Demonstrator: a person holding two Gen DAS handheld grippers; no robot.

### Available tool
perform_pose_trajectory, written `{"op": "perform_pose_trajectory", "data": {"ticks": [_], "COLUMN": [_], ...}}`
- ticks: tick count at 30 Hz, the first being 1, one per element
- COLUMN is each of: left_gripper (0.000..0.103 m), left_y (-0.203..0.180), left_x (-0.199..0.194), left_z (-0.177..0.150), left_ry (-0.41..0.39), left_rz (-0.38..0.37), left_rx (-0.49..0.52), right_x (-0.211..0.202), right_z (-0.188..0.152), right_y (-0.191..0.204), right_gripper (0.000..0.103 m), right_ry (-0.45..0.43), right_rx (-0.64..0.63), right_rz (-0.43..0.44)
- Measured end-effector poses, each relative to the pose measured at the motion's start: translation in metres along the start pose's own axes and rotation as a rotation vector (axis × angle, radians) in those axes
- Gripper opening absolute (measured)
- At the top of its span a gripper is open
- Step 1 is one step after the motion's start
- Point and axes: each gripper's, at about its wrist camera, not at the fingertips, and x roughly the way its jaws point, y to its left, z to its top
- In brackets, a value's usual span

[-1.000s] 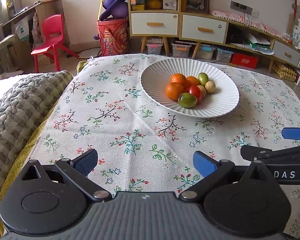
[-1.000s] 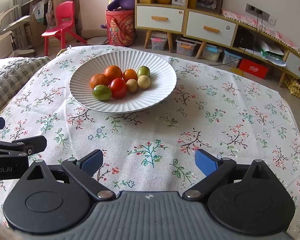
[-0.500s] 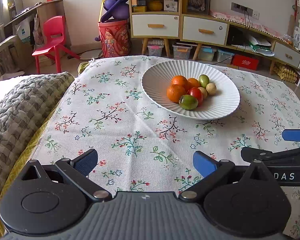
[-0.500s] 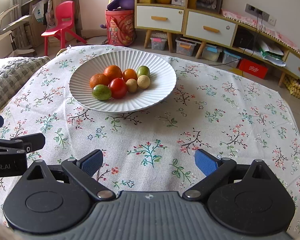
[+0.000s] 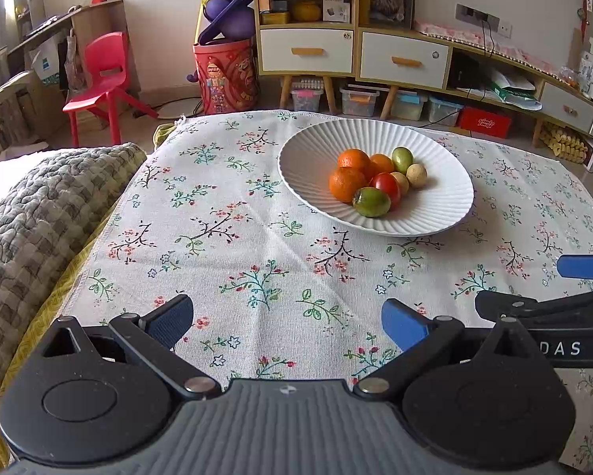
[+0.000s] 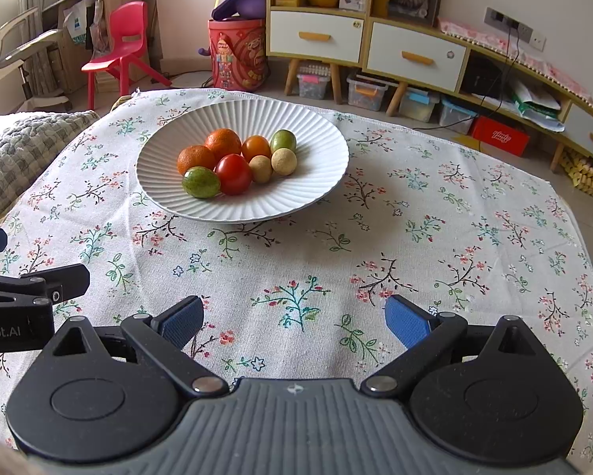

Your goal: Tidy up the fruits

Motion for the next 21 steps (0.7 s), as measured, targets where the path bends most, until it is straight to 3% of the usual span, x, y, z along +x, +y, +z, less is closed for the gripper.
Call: {"op": "perform_pose_trajectory", "data": {"ticks": [14, 21], "left_gripper": [0.092, 0.092], "left_y": [-0.0008, -0.0022], "left_x": [-0.0009, -0.0055], "left_z": [0.0009, -0.0001], "left_ry": [-0.002, -0.041], "left_rz": [-0.006, 0.016], "left_rx": [0.003, 0.027], "right_x": [0.0001, 0.0001], "right_z": [0.0001, 0.0001], "right_y": [0.0001, 0.0], "right_gripper": [0.098, 0.098], "right_ry": [0.0, 0.0], "right_rx": [0.0, 0.0], "right_rz": [0.0, 0.0]}}
